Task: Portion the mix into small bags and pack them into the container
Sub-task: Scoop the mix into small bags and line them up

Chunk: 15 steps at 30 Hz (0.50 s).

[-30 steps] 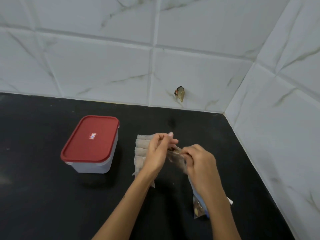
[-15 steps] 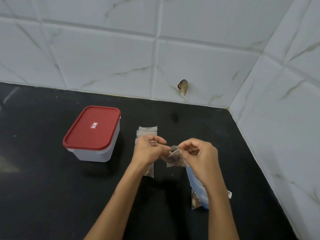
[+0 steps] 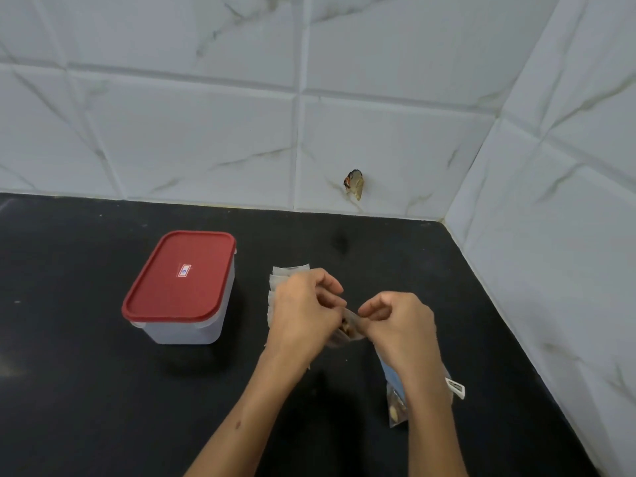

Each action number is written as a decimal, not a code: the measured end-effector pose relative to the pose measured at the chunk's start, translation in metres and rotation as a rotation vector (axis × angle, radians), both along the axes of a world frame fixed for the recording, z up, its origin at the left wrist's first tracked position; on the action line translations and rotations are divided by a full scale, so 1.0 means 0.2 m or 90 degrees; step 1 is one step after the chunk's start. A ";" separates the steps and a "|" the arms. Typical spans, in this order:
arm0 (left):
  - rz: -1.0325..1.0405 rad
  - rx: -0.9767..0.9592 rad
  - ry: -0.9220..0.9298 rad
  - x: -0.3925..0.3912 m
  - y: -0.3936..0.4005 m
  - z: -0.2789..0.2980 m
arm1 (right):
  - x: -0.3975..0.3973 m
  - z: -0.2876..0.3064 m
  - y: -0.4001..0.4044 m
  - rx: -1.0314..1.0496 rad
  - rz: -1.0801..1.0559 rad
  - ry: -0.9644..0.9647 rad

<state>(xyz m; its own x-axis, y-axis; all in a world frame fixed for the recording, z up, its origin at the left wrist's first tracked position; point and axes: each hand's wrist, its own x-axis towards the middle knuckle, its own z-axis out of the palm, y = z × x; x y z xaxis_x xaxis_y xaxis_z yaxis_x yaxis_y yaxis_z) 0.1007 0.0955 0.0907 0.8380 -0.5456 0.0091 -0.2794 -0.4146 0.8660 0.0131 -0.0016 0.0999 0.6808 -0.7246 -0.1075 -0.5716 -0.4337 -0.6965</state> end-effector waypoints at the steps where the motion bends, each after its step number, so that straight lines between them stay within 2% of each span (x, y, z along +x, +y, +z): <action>1: -0.011 0.011 -0.019 0.01 0.01 0.01 | 0.01 0.02 0.01 -0.051 -0.016 0.012; 6: -0.059 0.043 -0.028 0.04 0.05 0.03 | 0.06 0.04 0.09 -0.121 -0.035 0.075; 8: -0.060 0.046 -0.056 0.06 0.09 0.04 | 0.04 0.06 0.10 -0.138 -0.037 0.000; 11: -0.080 0.019 -0.032 0.12 0.13 0.07 | 0.03 0.11 0.07 -0.019 -0.032 -0.136; 12: -0.082 0.036 -0.043 0.13 0.14 0.06 | 0.04 0.09 0.08 0.004 -0.027 -0.113; 14: -0.087 0.083 -0.058 0.13 0.14 0.05 | 0.07 0.04 0.11 -0.031 0.003 -0.034; 15: -0.096 0.080 -0.046 0.13 0.14 0.06 | 0.08 0.03 0.12 -0.039 0.015 -0.033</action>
